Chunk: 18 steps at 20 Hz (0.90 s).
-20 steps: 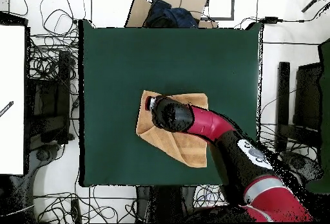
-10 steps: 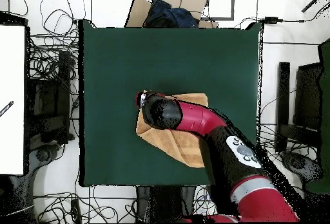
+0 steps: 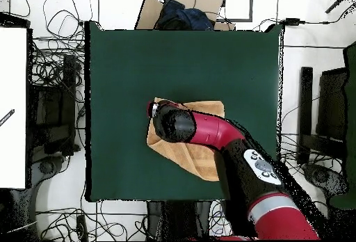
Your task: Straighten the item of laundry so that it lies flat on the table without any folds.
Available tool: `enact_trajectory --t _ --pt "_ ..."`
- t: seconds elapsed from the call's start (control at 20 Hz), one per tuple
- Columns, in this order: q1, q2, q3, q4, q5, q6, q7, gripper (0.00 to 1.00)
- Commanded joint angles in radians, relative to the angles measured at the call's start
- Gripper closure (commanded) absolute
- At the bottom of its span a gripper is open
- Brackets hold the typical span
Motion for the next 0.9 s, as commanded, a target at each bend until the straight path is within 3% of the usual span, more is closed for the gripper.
enact_trajectory --t 0.05,0.45,0.9 --pt "-0.001 0.021 -0.044 0.033 -0.029 0.002 0.130 0.00" --pt "-0.008 0.024 -0.055 0.045 -0.065 -0.020 0.105 0.00" --pt "-0.033 0.022 -0.065 0.102 -0.149 -0.157 0.132 0.00"
